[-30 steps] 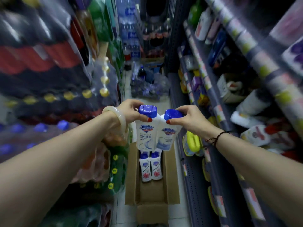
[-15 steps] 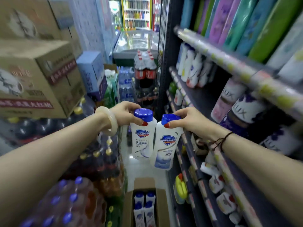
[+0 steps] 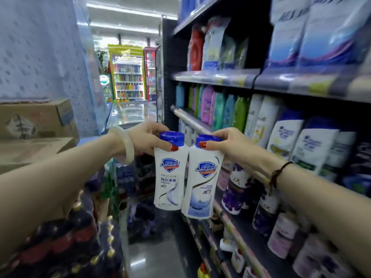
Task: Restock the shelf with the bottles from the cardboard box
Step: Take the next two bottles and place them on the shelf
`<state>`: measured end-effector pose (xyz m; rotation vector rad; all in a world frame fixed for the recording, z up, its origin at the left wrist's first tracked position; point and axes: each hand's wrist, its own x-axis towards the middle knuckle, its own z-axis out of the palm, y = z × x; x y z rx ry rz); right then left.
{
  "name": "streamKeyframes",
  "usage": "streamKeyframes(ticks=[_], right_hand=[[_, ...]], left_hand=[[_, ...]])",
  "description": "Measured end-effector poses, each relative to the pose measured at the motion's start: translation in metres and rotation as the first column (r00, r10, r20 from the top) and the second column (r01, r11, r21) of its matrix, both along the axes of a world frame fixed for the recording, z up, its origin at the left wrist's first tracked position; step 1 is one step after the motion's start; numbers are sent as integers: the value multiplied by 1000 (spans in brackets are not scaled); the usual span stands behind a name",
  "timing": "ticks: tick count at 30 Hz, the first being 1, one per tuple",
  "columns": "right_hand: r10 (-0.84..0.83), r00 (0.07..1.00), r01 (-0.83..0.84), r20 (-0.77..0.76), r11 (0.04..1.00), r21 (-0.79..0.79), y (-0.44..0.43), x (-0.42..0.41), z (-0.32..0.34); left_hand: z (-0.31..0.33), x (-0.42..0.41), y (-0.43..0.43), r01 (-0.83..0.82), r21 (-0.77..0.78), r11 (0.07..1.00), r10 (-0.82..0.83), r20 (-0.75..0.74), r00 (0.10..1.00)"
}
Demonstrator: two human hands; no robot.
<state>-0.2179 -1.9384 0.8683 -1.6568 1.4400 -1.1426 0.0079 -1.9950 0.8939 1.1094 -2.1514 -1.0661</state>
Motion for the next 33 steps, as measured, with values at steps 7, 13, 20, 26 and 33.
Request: streamKeyframes(ticks=[7,13,20,26,33], right_hand=[[-188,982,185,-33,979,-81,77,-10,62],[-327,944,317,-45,936,-155,156,-17,93],[-524,849,499,-70,838,-220,257,-25,111],[-689,717,651,-109,717,-250,348,-31,124],[-824,550,783,-136,566,-258,430,-36,119]], left_hand=[[58,-23,40,216,-108,970,-219,-19,976],[86,-53,74,406,-184,895,-415,-11,910],[103,-99,127,630,-250,735,-649,12,761],[111,-149,191,767,-273,580,-803,-31,596],[105,-198,258,844,-230,485,-873,-71,482]])
